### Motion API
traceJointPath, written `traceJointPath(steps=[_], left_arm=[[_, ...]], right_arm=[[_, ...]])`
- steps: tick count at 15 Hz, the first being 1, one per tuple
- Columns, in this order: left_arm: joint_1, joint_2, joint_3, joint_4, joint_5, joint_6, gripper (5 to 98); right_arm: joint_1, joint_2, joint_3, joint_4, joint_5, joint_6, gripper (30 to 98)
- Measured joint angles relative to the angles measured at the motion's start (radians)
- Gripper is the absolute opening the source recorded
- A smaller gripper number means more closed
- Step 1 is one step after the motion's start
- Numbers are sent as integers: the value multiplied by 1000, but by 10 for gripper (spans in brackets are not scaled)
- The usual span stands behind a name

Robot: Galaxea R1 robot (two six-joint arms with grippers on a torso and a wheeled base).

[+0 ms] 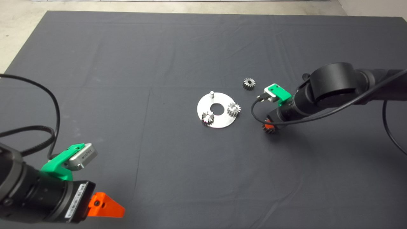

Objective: Remove an incorrectly installed larger gear and replace it with the correct smaller gear

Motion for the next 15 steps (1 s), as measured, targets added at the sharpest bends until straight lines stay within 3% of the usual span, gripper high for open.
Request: traceJointPath(steps=[5,7,11,15], left_arm=[[0,0,0,0,0,0,984],[0,0,0,0,0,0,984],[0,0,0,0,0,0,984],[11,0,0,0,0,0,984]], right_arm=[[61,20,-39,11,0,16,728],[65,46,-86,14,0,16,748],[66,140,-281,21,0,16,825],[65,194,-322,24,2,15,861]])
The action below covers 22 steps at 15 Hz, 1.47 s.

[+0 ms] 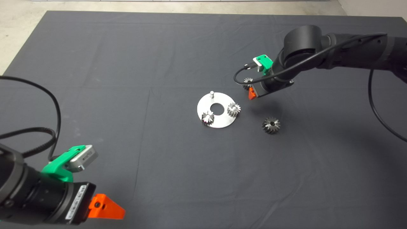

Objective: Remove an incorrectly installed larger gear and replace it with the correct smaller gear

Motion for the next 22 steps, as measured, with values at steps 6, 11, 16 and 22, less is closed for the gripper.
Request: traceJointPath(steps=[6,11,16,22], left_arm=[[0,0,0,0,0,0,984],[0,1,0,0,0,1,984],[1,1,0,0,0,1,984],[1,1,0,0,0,1,984]], right_arm=[[0,7,-25,11,0,10,869],[0,2,-54,14,0,75,869],[0,1,-144,15,60,96,869],[-3,1,-177,15,174,99,869]])
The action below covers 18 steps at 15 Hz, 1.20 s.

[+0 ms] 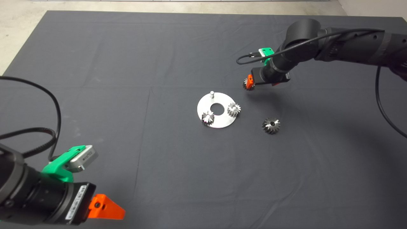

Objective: Remove an incorrectly installed larger gear and replace it with the correct smaller gear

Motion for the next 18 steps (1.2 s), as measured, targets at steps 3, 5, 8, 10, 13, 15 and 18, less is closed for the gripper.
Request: traceJointPath(steps=[3,5,8,10,13,15,18], left_arm=[[0,0,0,0,0,0,984],[0,0,0,0,0,0,984],[0,0,0,0,0,0,984],[3,0,0,0,0,0,984],[5,0,0,0,0,0,984],[5,0,0,0,0,0,984],[5,0,0,0,0,0,984]], right_arm=[[0,3,-23,2,31,-2,869],[0,3,-28,3,32,-22,869],[-3,2,-29,18,32,-112,869],[-5,3,-29,46,32,-175,869],[-7,3,-29,58,33,-222,869],[-17,5,-36,71,35,-250,869],[-36,5,-53,72,47,-272,869]])
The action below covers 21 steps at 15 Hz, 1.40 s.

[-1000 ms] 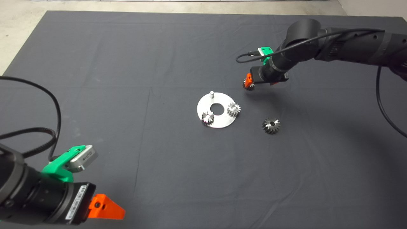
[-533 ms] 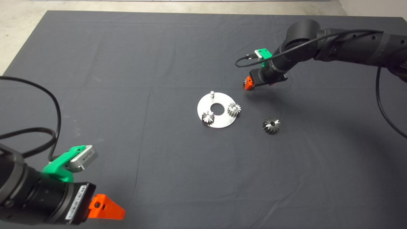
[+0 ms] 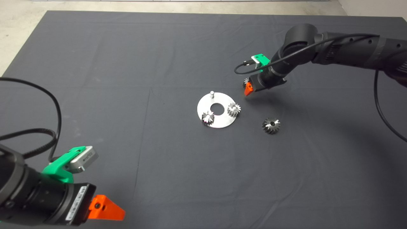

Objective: Remove an incorrectly installed larger gear and replace it with the correct smaller gear

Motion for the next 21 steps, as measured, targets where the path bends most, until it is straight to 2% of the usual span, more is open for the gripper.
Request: traceJointPath(steps=[3,5,10,13,17,21], left_arm=[[0,0,0,0,0,0,984],[11,0,0,0,0,0,984],[14,0,0,0,0,0,984],[14,0,0,0,0,0,984],[17,-1,0,0,1,-2,984],[22,-2,0,0,1,-3,984]], right_arm=[[-4,1,-15,2,54,-6,869],[-10,4,-38,2,81,-7,869],[-13,73,-70,2,91,-53,869],[-12,77,-76,2,96,-61,869],[-10,90,-120,2,95,-109,869],[-11,91,-143,2,95,-111,869]])
